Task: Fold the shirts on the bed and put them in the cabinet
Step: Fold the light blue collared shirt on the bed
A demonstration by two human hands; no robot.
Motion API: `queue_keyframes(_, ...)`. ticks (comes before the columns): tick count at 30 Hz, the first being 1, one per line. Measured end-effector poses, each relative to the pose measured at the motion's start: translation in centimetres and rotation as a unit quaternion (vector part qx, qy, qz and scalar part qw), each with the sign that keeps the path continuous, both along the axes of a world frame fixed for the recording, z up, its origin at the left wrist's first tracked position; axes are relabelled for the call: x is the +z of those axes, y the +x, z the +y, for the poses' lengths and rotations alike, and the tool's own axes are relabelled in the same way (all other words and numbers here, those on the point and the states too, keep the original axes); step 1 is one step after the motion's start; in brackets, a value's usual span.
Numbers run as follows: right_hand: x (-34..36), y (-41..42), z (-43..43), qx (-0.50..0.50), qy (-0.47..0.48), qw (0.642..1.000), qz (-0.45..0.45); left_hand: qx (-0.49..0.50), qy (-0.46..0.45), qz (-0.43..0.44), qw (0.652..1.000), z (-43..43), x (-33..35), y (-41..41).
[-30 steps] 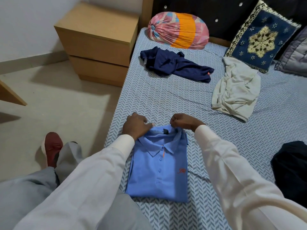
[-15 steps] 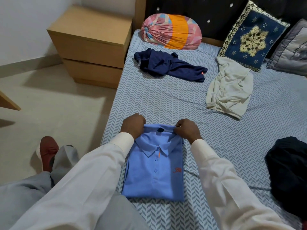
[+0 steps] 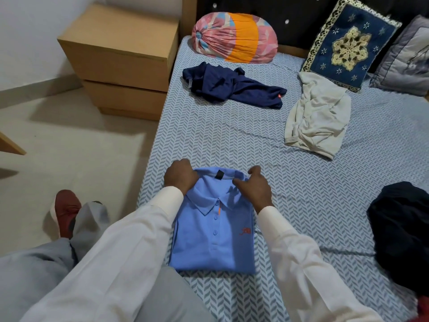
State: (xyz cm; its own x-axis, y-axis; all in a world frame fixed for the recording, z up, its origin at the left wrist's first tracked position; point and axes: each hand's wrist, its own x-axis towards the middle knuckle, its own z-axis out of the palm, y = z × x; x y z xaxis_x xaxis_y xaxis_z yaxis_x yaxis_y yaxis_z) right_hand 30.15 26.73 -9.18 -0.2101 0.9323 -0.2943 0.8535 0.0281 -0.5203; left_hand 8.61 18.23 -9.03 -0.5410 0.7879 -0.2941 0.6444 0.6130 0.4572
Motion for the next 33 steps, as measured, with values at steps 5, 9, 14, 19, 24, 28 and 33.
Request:
queue_keyframes(5, -0.3, 1.5, -3.4, -0.052, 0.01, 0.993, 0.101, 0.113, 0.119, -0.103, 0.981, -3.0, 1.4, 0.6)
queue_keyframes(9, -0.4, 3.5, -8.7, 0.057, 0.058, 0.991, 0.105, 0.088, 0.144, -0.095, 0.981, -8.2, 1.4, 3.4)
queue_keyframes(14, -3.0, 6.7, -14.3, 0.207, 0.066, 0.968, 0.127, 0.018, -0.085, -0.067, 0.994, -13.5, -0.5, 6.1)
queue_keyframes(19, -4.4, 6.7, -15.6, 0.243, 0.158, 0.956, 0.046, 0.008, -0.064, -0.043, 0.997, -14.2, -0.4, 5.9)
queue_keyframes(24, -3.4, 6.1, -15.2, 0.242, 0.175, 0.954, -0.013, -0.025, 0.008, 0.028, 0.999, -14.6, 0.6, 6.7)
queue_keyframes(28, -3.3, 6.8, -17.3, 0.273, 0.144, 0.951, 0.028, -0.197, -0.063, -0.033, 0.978, -15.6, 0.3, 8.5)
queue_keyframes(33, -3.2, 9.3, -17.0, 0.172, 0.037, 0.975, 0.136, -0.141, -0.197, 0.006, 0.97, -16.2, -0.6, 7.3)
